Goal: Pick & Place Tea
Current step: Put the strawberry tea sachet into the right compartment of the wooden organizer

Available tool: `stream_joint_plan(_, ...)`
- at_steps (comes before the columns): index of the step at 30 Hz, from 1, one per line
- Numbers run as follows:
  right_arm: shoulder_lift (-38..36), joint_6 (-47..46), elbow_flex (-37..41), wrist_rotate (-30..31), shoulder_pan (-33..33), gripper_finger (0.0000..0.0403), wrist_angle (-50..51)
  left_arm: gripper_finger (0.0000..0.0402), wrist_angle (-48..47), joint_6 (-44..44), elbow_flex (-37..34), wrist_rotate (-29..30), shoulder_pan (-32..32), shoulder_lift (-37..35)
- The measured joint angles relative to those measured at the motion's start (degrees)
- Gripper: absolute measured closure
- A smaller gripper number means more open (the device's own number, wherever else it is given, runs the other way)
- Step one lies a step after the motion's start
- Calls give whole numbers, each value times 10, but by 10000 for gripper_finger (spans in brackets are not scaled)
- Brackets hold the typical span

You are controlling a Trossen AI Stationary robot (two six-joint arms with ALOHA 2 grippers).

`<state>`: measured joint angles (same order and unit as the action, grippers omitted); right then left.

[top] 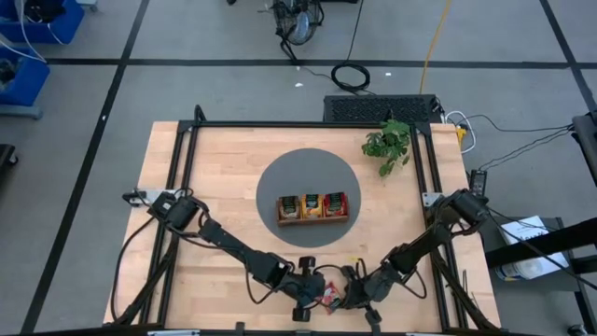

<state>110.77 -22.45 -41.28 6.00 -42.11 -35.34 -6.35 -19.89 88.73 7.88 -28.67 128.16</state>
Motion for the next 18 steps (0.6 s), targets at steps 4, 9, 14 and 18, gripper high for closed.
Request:
stream_joint_plan(4, -12, 0, 15, 15, 1, 402, 18, 376, -10, 12, 0, 1, 0, 0)
stream_joint_plan(9, -27, -10, 40, 16, 6, 402, 26, 376, -8, 22, 0, 5, 0, 9)
stream_joint_plan(14, -55, -9, 59, 17, 5, 402, 26, 376, 1, 28, 1, -8, 0, 27)
stream_joint_plan(18, -92, -2, 65, 18, -6, 402, 29, 376, 4, 35, 1, -2, 1, 28)
